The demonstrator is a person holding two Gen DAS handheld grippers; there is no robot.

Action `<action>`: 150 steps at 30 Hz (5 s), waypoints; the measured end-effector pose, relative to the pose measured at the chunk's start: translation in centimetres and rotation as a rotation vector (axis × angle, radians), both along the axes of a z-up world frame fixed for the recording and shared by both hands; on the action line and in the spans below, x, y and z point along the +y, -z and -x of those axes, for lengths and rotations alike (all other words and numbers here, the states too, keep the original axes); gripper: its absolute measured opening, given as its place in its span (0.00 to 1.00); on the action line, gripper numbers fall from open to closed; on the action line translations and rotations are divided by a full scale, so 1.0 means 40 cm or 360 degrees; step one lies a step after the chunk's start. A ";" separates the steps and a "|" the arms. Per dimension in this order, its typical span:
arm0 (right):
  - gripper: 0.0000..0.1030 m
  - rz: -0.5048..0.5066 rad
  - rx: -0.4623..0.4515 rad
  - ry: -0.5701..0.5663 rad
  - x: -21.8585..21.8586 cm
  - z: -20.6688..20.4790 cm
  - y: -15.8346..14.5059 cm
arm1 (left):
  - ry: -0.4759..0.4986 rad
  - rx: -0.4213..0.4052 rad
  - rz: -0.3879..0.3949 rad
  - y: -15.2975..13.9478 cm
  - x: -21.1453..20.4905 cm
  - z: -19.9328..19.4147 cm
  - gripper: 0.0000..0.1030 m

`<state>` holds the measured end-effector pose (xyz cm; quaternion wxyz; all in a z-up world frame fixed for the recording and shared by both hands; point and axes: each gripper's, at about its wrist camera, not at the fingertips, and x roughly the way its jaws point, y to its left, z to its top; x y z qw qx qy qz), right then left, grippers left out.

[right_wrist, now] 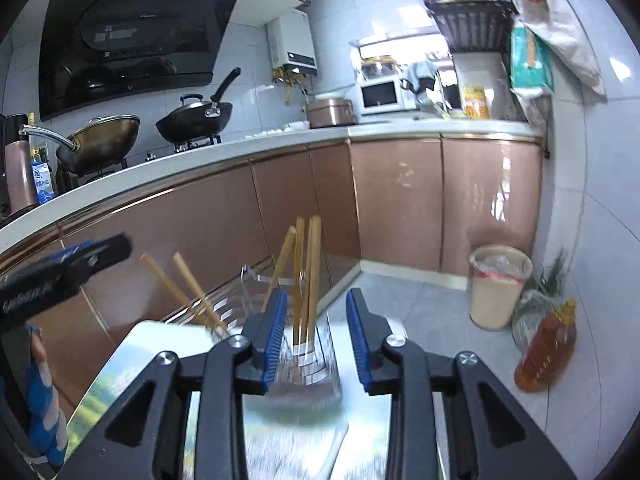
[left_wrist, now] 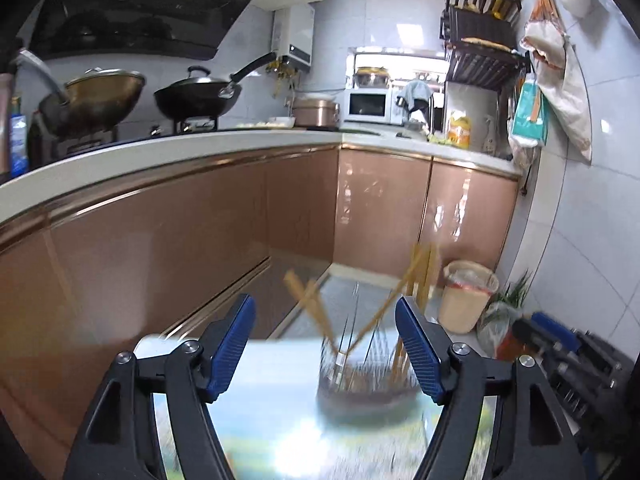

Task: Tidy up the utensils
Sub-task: 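Open both tools and move them back over the last chopsticks, then grasp a chopstick with the left tool while the right tool grasps another, then lift both chopsticks and lower them into the wire holder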

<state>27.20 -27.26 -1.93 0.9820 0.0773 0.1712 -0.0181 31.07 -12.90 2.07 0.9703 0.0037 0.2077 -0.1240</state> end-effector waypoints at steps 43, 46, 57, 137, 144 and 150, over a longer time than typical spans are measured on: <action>0.29 0.0182 0.1097 -0.0833 0.561 -0.099 0.253 | -0.0294 0.1211 0.0048 0.389 0.531 0.055 0.56; 0.28 0.0230 0.1212 -0.0852 0.599 -0.178 0.297 | -0.0295 0.1296 0.0027 0.426 0.520 0.025 0.54; 0.23 0.0282 0.1418 -0.0852 0.640 -0.316 0.416 | -0.0317 0.1511 -0.0007 0.512 0.504 -0.034 0.41; 0.06 0.0000 -0.0267 -0.0091 -0.041 -0.319 -0.074 | 0.0139 -0.0013 0.0135 -0.017 -0.135 -0.331 0.06; 0.07 -0.0003 -0.0184 -0.0100 -0.038 -0.319 -0.001 | 0.0136 0.0026 0.0084 0.022 -0.141 -0.328 0.06; 0.08 -0.0014 -0.0146 -0.0121 -0.036 -0.300 0.001 | 0.0117 0.0064 0.0076 0.031 -0.124 -0.312 0.10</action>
